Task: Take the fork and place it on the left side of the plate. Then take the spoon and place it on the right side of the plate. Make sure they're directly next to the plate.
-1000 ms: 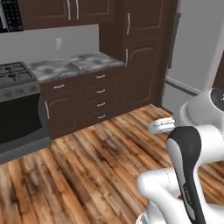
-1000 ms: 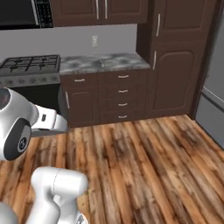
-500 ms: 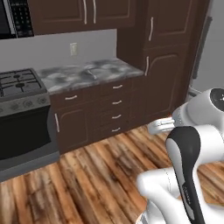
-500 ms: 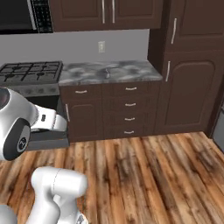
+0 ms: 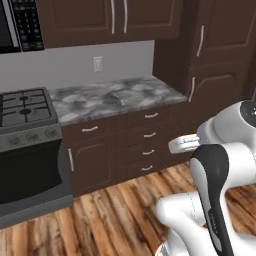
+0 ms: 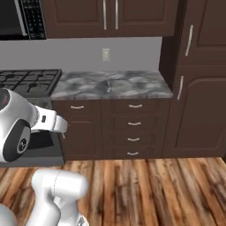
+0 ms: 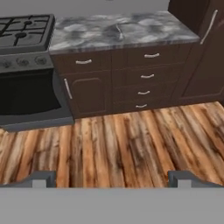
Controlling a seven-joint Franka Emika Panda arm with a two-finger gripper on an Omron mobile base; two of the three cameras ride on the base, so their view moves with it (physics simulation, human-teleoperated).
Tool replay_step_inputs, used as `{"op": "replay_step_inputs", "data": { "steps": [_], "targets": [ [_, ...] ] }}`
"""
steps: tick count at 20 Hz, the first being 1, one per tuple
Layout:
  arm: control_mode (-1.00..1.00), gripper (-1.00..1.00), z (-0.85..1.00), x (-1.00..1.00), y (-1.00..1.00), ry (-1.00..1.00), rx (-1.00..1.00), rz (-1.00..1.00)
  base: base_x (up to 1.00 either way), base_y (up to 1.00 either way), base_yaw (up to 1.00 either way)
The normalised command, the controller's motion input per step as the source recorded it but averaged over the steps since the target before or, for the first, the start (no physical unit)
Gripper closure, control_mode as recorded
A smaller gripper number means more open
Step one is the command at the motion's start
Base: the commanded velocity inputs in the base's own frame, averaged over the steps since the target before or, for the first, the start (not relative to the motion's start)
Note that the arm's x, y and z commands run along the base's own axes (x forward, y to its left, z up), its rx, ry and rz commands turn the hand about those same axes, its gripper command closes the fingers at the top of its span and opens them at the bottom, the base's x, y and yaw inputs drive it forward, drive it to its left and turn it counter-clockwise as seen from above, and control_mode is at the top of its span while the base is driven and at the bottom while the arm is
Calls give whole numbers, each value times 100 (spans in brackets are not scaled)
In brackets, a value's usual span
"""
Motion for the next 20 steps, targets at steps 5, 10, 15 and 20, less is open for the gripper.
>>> {"op": "replay_step_inputs", "data": {
  "steps": [5,10,15,20],
  "targets": [
    [100,-100,0,0,0,0,0,0,100,-36,24],
    [100,-100,0,0,0,0,0,0,100,-36,22],
    [100,-100,0,0,0,0,0,0,99,-37,18],
    [100,-100,0,0,0,0,0,0,86,-33,10]
  ]
}}
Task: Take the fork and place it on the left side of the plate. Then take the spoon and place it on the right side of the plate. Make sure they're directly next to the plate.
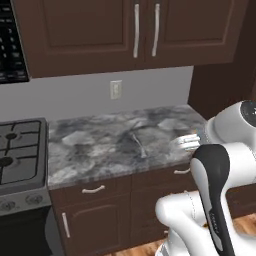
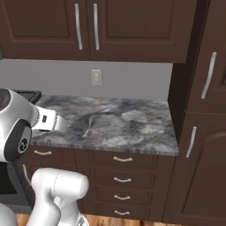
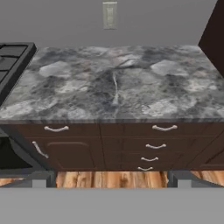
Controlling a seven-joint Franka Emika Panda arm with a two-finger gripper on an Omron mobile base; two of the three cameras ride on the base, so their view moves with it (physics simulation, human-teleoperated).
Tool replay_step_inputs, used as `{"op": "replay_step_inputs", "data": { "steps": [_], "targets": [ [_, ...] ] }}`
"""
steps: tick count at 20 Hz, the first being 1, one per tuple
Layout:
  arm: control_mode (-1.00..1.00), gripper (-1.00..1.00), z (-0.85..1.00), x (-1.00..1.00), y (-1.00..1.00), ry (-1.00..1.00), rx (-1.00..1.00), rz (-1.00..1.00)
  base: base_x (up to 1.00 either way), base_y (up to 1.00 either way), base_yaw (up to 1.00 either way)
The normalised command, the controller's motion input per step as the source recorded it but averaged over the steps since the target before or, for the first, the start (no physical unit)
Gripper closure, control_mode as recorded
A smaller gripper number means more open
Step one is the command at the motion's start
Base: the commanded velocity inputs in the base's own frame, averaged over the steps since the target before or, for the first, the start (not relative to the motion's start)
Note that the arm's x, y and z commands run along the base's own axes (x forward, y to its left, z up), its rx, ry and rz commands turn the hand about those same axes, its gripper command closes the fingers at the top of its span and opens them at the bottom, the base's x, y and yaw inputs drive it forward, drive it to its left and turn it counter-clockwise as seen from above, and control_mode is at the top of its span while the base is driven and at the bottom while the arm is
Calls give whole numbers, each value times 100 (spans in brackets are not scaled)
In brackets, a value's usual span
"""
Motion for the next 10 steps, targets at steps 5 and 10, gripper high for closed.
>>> {"op": "replay_step_inputs", "data": {
  "steps": [5,10],
  "targets": [
    [100,-100,0,0,0,0,0,0,63,-14,0],
    [100,-100,0,0,0,0,0,0,46,0,0]
  ]
}}
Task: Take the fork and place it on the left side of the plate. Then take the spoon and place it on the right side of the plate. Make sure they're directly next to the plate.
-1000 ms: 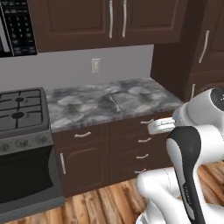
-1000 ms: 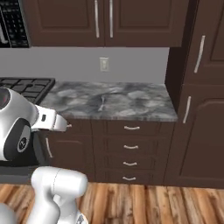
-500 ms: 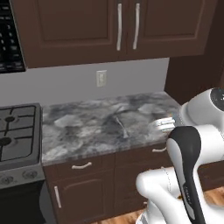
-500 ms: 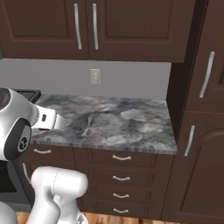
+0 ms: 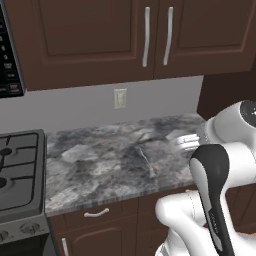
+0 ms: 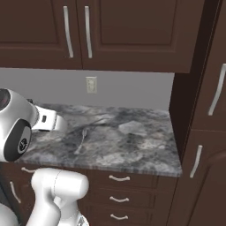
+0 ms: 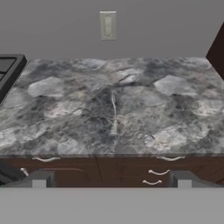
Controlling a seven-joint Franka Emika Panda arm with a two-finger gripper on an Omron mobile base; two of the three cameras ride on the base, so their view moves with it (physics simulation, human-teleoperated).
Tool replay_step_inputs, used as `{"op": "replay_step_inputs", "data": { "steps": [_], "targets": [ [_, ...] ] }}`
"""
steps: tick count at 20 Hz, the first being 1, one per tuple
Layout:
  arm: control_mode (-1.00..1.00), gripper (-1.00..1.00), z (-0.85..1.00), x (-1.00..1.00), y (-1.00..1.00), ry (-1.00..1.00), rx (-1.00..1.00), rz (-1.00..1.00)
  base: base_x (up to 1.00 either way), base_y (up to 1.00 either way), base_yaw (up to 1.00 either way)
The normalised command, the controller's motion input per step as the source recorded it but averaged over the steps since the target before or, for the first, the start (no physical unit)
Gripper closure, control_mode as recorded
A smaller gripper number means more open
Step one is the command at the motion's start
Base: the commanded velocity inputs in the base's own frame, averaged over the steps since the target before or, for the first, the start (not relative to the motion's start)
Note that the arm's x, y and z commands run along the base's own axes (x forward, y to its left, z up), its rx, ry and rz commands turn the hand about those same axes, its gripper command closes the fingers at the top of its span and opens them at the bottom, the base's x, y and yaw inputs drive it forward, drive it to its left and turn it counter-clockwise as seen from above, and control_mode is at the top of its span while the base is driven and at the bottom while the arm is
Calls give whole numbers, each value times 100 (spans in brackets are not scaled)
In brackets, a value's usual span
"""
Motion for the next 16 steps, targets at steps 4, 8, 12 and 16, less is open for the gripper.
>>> {"op": "replay_step_inputs", "data": {
  "steps": [4,8,12,16],
  "targets": [
    [-100,-100,-13,17,0,4,0,0,42,0,0],
    [-100,-100,-64,60,0,13,0,0,0,0,0],
    [-100,-100,-62,36,0,1,-4,0,0,0,0],
    [-100,-100,-65,7,0,0,-7,0,0,0,0]
  ]
}}
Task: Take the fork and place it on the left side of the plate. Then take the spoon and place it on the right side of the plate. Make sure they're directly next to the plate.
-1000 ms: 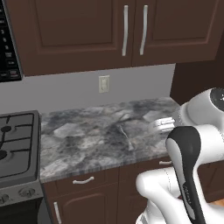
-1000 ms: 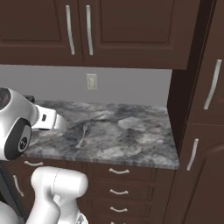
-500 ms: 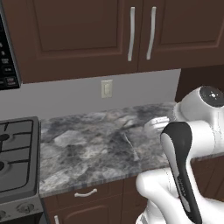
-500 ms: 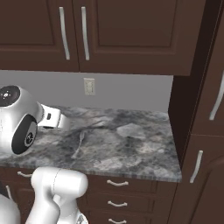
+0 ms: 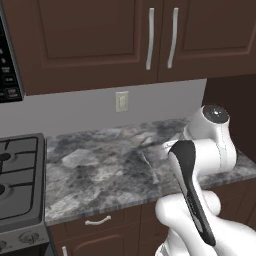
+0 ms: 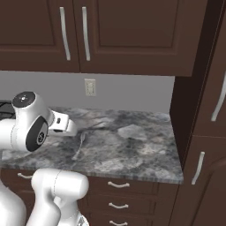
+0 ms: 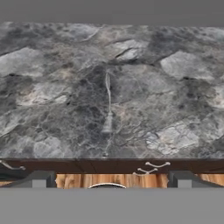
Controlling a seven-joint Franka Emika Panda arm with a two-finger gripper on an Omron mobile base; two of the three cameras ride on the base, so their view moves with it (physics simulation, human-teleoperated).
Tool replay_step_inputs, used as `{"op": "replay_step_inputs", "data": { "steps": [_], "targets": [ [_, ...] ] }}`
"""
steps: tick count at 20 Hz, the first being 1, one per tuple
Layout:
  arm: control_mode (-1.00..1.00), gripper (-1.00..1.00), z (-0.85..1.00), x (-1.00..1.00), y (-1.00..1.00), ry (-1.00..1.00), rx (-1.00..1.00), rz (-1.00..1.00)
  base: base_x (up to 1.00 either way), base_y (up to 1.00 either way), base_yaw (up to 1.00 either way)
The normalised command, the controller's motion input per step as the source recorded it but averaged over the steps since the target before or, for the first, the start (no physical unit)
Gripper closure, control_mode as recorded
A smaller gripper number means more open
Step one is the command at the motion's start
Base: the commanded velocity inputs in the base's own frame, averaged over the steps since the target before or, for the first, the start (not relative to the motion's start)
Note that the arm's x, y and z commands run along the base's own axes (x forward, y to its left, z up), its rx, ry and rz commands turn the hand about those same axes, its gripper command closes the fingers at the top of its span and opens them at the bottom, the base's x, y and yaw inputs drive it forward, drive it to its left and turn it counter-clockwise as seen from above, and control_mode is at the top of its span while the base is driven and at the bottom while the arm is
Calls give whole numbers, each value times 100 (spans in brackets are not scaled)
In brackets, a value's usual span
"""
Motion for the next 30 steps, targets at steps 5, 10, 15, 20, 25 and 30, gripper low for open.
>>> {"op": "replay_step_inputs", "data": {
  "steps": [5,10,15,20,25,30],
  "targets": [
    [-100,-100,-56,0,0,0,-5,0,0,0,0],
    [-100,-100,-39,0,0,0,0,0,0,0,0],
    [-100,-100,-33,3,0,0,0,0,0,0,0],
    [-100,-100,-32,10,1,0,0,0,0,0,0],
    [-100,-100,-33,17,2,1,0,0,0,0,0],
    [-100,-100,-32,27,7,1,0,0,0,0,0]
  ]
}}
